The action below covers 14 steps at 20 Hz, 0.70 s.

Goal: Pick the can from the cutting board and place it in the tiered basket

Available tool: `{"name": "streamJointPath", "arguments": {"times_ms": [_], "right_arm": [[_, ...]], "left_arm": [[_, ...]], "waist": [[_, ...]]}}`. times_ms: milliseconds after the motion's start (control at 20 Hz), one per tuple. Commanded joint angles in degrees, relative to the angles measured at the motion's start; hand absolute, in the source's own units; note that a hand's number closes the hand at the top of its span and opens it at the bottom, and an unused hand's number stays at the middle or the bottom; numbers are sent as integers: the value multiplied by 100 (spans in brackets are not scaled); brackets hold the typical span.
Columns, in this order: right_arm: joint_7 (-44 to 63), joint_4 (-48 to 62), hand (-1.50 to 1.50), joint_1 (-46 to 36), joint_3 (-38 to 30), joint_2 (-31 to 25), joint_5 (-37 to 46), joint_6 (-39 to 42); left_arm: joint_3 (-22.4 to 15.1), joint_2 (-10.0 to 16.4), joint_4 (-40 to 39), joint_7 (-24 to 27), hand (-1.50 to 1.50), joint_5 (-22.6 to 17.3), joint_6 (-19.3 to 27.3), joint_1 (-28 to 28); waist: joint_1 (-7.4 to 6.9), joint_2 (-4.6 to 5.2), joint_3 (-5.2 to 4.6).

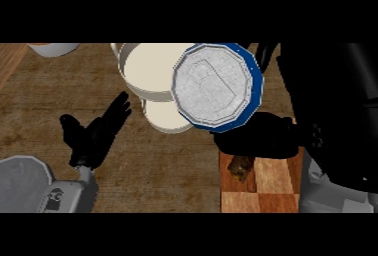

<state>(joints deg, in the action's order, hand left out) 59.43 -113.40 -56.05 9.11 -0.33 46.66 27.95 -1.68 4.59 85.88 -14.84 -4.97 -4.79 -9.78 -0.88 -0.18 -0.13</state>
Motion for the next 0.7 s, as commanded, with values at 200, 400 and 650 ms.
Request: {"name": "streamJointPath", "arguments": {"times_ms": [200, 400, 650], "right_arm": [[199, 2297, 150, -1071, -149, 31, 75, -1322], [-320, 3509, 150, -1722, -706, 32, 159, -1728], [-736, 4628, 150, -1649, -72, 32, -274, -3187]], "left_arm": [[166, 69, -108, -31, 0, -149, -111, -204], [110, 36, -288, 192, 0, -86, -174, -87], [58, 74, -37, -189, 0, -59, -138, -310]], "waist": [[-37, 37, 5], [-83, 53, 4], [-144, 58, 6]]}}
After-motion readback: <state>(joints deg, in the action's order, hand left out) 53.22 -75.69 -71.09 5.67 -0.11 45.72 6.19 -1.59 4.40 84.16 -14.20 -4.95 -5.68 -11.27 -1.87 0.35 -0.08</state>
